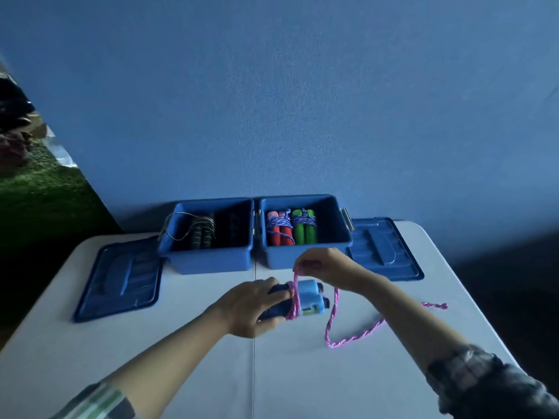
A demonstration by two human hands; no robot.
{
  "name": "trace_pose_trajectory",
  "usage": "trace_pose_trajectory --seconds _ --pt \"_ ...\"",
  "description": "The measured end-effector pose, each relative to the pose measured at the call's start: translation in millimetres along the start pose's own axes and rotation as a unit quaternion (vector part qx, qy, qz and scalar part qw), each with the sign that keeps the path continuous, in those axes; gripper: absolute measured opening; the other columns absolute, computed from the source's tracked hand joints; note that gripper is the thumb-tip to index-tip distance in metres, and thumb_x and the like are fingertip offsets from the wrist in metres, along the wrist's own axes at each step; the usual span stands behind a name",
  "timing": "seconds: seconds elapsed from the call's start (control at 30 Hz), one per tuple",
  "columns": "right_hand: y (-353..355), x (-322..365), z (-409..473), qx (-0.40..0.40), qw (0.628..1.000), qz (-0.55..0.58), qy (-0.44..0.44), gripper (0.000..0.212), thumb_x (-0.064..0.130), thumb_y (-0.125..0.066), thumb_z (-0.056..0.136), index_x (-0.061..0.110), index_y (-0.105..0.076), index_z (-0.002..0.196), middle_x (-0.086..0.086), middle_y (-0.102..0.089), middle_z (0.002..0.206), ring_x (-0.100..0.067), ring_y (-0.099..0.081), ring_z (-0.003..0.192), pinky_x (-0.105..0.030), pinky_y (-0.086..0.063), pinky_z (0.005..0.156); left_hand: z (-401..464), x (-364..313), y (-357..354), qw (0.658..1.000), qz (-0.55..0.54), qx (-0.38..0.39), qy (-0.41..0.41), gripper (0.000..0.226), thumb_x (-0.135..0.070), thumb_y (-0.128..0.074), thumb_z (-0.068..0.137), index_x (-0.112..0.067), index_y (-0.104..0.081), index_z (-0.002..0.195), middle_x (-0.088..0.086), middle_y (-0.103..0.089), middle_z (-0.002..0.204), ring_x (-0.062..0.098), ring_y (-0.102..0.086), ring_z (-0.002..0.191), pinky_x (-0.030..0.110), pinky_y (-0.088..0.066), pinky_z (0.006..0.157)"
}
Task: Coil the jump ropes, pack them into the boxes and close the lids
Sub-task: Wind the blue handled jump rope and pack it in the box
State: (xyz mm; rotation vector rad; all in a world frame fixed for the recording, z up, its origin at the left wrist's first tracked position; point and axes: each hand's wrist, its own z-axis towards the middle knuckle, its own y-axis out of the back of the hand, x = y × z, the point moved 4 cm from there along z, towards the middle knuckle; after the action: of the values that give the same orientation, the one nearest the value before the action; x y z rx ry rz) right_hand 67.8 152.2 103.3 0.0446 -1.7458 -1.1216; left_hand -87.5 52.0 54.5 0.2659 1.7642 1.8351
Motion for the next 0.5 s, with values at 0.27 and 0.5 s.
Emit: trace_pose_trajectory --seconds 0.27,0.5 --pt "9.7 -26.9 -8.2 -0.032 0.972 0.22 -0.071 0.025 0.011 -0.073 0.075 0.009 -0.072 0.1 0.015 -0.071 0.093 0.008 -0.063 0.09 -0.006 -0.044 0.084 3.8 -13.6 25.1 0.988 -0.132 -0.075 -0.01 0.049 -0.047 -0.055 0.091 -0.03 -0.04 0.134 0.005 -0.051 0.115 0.02 -0.058 0.088 0.03 -0.05 0.073" --pt "-14.1 -50.9 -9.4 -0.076 0.968 0.185 -0.154 0.044 -0.019 -0.041 0.081 0.01 -0.069 0.062 -0.011 -0.067 0.059 -0.011 -0.052 0.051 -0.03 -0.047 0.053 8.2 -7.5 29.2 0.964 -0.205 -0.166 0.039 0.038 -0.04 -0.057 0.09 -0.025 -0.046 0.122 -0.004 -0.051 0.107 0.011 -0.054 0.092 0.027 -0.045 0.082"
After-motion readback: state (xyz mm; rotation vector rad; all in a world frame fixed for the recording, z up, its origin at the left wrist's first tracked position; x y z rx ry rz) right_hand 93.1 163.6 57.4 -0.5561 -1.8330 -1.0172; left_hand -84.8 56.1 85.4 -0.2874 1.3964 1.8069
